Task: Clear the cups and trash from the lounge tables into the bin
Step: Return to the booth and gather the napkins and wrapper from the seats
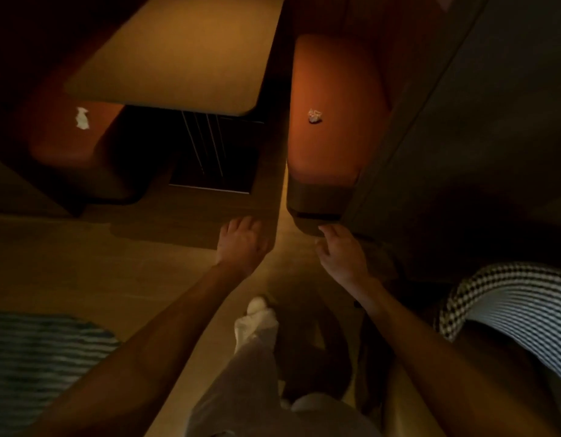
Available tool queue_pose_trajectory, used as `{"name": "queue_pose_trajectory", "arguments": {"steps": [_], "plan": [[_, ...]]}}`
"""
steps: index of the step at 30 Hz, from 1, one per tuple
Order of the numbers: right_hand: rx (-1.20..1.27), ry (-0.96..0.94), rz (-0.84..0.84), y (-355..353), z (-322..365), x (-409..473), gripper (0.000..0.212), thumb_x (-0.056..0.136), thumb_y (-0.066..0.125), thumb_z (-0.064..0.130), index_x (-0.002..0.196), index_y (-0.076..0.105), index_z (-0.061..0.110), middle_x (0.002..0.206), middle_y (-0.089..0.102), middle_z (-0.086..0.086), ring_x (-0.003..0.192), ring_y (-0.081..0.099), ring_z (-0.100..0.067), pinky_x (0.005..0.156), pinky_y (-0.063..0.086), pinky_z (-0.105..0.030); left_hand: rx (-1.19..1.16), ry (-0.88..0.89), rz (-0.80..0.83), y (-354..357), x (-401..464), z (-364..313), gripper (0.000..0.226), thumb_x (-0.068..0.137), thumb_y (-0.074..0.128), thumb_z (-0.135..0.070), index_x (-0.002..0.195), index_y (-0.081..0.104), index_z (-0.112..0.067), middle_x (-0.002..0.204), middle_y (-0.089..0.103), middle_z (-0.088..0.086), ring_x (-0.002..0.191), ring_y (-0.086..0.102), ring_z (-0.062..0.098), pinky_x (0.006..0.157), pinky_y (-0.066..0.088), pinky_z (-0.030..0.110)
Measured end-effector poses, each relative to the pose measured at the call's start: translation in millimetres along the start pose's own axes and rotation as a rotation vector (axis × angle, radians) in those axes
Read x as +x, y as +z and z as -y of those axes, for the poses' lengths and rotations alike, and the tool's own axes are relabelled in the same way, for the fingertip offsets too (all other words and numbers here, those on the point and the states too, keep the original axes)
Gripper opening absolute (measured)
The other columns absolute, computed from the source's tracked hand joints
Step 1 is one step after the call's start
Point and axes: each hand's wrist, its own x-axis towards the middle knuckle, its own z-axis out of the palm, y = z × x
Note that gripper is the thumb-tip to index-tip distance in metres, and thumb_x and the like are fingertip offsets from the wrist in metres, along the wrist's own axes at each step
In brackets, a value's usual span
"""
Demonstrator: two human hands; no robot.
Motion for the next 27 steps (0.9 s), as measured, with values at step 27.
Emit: {"name": "queue_pose_trajectory", "arguments": {"steps": [27], "plan": [[0.030,0.064,0.048,-82,-129,581,0.043,0.096,0.045,0.024,0.136,0.046,0.008,0.135,0.049,-0.011,0.128,0.040,-0.029,0.108,0.035,-0.044,0.008,0.076,-0.066,-73,607,-30,0.049,0.094,0.044,-0.040,0.137,0.042,-0.017,0.141,0.042,0.007,0.132,0.034,0.026,0.108,0.028,0.041]]}}
